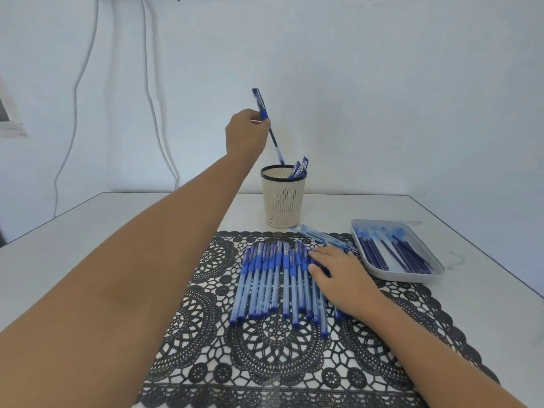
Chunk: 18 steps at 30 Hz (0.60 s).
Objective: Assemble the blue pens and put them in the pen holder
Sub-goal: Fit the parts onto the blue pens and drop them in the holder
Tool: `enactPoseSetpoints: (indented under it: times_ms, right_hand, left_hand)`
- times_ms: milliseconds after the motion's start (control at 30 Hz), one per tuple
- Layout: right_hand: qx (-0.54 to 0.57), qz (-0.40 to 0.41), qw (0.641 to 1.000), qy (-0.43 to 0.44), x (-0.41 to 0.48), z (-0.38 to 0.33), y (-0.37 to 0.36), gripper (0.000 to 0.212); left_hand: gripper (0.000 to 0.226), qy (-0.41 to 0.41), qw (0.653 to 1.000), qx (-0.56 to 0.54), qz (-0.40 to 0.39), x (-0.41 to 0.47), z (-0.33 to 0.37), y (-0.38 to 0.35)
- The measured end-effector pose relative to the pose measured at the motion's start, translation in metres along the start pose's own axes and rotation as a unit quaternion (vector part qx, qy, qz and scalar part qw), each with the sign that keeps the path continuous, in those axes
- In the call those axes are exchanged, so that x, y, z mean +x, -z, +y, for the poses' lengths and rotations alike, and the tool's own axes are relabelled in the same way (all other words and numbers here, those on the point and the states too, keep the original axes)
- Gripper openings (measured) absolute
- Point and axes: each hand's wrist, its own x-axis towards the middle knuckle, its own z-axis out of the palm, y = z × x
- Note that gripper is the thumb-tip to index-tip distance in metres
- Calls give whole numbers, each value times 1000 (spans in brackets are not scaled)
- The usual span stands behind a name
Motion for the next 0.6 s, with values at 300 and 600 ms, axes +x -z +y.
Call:
enactPoseSetpoints:
  times_ms: [300,600]
  right_hand:
    - [3,-1,1000,-2,2,2,0,43]
    - [-1,-9,1000,-7,1,-1,3,43]
  left_hand:
    - [13,35,978,140,-149,-11,-39,-39]
    - [31,-43,983,140,-114,-32,-38,-7]
